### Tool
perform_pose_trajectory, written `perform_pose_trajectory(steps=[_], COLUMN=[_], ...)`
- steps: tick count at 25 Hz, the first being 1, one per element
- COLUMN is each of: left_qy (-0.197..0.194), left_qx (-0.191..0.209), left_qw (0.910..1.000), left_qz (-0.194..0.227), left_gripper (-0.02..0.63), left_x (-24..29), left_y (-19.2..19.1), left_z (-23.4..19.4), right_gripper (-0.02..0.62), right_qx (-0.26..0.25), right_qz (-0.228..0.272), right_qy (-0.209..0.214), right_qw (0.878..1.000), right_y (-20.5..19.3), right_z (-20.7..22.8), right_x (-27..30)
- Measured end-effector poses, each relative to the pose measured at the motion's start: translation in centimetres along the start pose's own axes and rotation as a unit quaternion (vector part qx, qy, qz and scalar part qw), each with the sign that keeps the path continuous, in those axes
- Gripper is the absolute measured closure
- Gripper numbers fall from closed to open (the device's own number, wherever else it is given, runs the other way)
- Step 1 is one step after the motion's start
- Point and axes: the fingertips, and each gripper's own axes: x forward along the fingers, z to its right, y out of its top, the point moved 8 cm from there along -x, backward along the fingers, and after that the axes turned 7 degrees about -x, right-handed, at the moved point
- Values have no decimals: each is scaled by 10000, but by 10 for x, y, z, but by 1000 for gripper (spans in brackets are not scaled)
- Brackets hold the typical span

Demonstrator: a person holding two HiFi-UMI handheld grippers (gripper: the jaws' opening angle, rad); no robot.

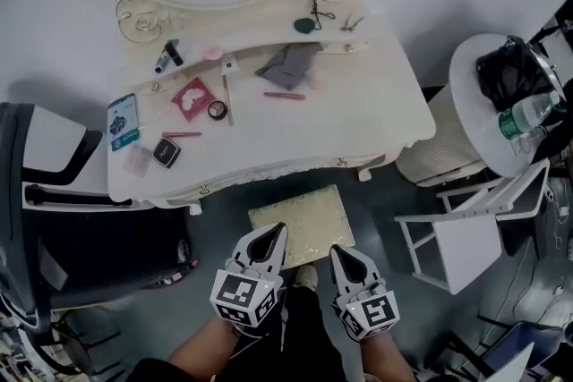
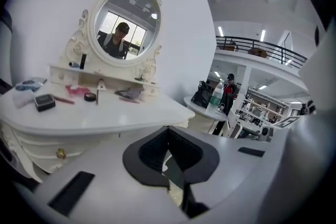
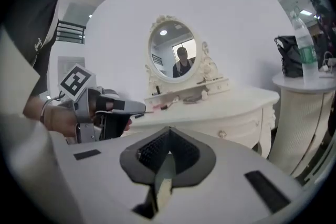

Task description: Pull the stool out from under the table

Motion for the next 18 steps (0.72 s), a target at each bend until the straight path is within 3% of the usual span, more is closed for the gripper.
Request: perform_pose_trajectory(steps=[6, 11, 14, 18], left_qy=[171, 437, 327, 504], left_qx=[229, 509, 473, 619], left_qw=[9978, 9900, 9874, 9823], left_qz=[596, 1239, 1471, 1697], left_gripper=[601, 600, 601, 601], left_x=[-41, -84, -104, -130], left_y=[86, 157, 186, 207], left_z=[17, 30, 38, 42], right_gripper=[586, 586, 586, 586], right_qx=[-350, -772, -815, -891], right_qz=[793, 1208, 1400, 1628], right_qy=[-122, -226, -386, -587], right_qw=[9962, 9894, 9860, 9809], right_y=[121, 207, 241, 270], right_z=[-30, -60, -74, -94], right_x=[1, 10, 15, 20])
